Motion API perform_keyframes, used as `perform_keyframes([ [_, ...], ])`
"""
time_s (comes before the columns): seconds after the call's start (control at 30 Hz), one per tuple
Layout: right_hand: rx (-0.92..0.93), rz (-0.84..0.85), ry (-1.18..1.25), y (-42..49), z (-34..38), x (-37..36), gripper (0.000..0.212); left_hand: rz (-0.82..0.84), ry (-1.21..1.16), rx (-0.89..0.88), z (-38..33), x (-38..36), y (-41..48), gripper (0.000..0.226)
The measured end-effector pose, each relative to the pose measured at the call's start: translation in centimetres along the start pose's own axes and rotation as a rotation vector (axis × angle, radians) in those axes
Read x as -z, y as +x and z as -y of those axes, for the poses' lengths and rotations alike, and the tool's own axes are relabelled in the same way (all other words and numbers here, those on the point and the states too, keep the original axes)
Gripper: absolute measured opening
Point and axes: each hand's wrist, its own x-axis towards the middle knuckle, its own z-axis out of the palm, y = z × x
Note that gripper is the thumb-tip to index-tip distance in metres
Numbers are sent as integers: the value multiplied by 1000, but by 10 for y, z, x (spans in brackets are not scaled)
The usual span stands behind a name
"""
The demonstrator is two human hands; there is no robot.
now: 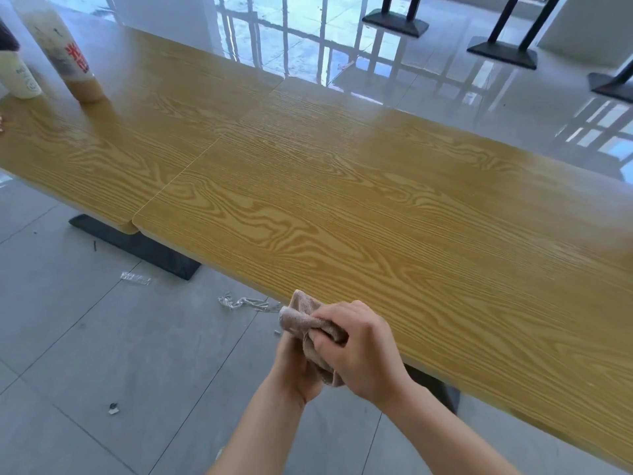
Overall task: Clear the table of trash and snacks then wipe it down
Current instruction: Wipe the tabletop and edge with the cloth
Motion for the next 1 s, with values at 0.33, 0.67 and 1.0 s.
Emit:
perform_keyframes([
  [0.33,-609,-111,870,14,16,55,8,-337,-94,50,-4,3,-35,43],
  [0.67,-47,-150,45,-15,28,79,8,-194,-83,2,-6,-63,-47,31],
  [1.0,-475,-498,519,-41,0,130,19,-67,-159,97,3,-97,-51,42],
])
